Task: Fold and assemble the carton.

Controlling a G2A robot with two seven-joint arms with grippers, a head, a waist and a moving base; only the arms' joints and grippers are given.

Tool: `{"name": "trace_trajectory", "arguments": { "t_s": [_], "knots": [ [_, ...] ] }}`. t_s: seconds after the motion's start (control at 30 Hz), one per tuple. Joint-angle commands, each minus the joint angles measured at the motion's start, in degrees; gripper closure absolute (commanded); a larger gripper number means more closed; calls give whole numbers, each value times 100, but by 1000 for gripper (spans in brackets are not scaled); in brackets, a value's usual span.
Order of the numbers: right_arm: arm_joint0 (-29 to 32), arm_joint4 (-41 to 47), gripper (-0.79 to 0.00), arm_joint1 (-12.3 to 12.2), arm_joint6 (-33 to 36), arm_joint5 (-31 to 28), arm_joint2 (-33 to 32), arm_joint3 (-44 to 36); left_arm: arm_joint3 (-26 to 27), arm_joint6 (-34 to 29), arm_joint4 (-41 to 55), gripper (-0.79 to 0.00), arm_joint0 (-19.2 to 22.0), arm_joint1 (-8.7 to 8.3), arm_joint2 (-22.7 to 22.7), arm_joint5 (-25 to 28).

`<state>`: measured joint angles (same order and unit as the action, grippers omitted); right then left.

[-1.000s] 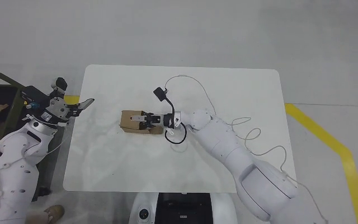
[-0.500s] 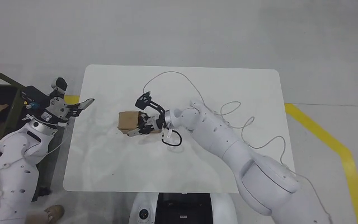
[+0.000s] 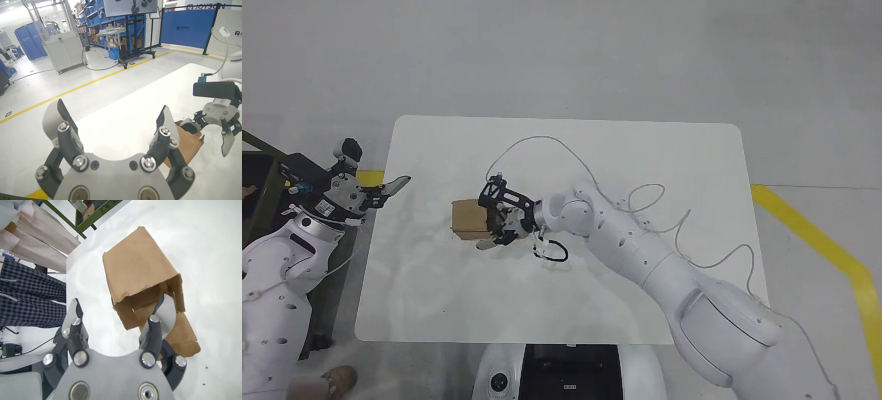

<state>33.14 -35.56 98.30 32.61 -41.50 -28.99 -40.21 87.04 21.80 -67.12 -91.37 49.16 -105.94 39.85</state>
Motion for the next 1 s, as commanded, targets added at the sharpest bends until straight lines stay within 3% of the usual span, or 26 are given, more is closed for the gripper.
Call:
{"name": "trace_trajectory", "arguments": {
  "t_s": [0.0,0.1,0.3,0.53,0.77,0.97],
  "knots": [
    [21,-70,-505,-42,90,-24,-26,-101,0,0,0,-785,0,0,0,0],
    [91,-174,-391,-104,208,-21,-63,-283,0,0,0,-785,0,0,0,0],
    [220,-527,-302,-177,255,174,-69,-593,0,0,0,-785,0,0,0,0],
    [316,-956,0,-245,380,538,-83,-838,0,0,0,-785,0,0,0,0],
    [329,-1110,0,-358,389,646,-317,-1250,0,0,0,-785,0,0,0,0],
    [418,-1514,0,-606,761,910,-749,-2287,0,0,0,-785,0,0,0,0]
  ]
}}
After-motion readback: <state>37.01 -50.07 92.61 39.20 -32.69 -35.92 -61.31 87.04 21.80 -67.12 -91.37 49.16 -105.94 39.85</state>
